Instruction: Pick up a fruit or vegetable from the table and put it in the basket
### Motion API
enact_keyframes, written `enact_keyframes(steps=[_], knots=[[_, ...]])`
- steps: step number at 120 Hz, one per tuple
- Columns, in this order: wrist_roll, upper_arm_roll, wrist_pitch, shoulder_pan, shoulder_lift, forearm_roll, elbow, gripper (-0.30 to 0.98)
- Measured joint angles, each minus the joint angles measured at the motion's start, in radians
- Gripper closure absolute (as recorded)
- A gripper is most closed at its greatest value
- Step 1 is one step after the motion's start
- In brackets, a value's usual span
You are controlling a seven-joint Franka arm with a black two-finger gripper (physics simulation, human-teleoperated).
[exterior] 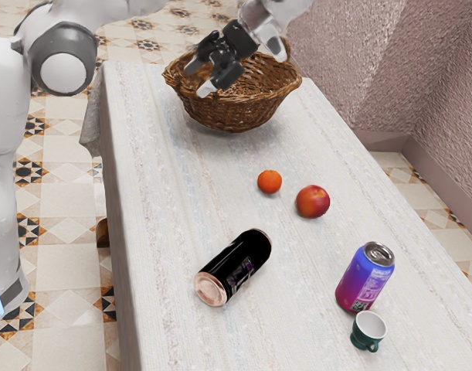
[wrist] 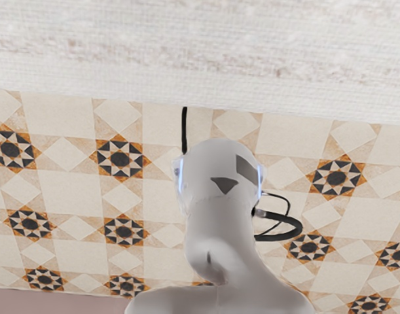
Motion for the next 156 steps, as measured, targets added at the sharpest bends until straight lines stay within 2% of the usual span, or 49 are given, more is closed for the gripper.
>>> enact_keyframes(steps=[9,20,32,47,66,88,120,136,149,156], knots=[[0.011,-0.004,0.242,0.026,0.013,0.018,-0.076,0.00],[0.019,-0.004,0.439,0.024,0.013,0.032,-0.098,0.00],[0.026,-0.006,0.573,0.016,0.010,0.042,-0.105,0.00],[0.036,-0.008,0.670,-0.002,0.009,0.061,-0.104,0.00],[0.045,-0.001,0.734,0.001,0.014,0.104,-0.054,0.00],[0.056,0.002,0.767,0.112,0.013,0.134,-0.034,0.00],[0.070,-0.008,0.732,0.072,0.014,0.066,-0.039,0.00],[0.093,-0.019,0.724,0.009,0.008,0.049,-0.033,0.00],[0.135,-0.106,0.731,-0.014,0.017,0.045,-0.055,0.00],[0.156,-0.201,0.744,0.042,0.027,0.053,-0.084,0.00]])
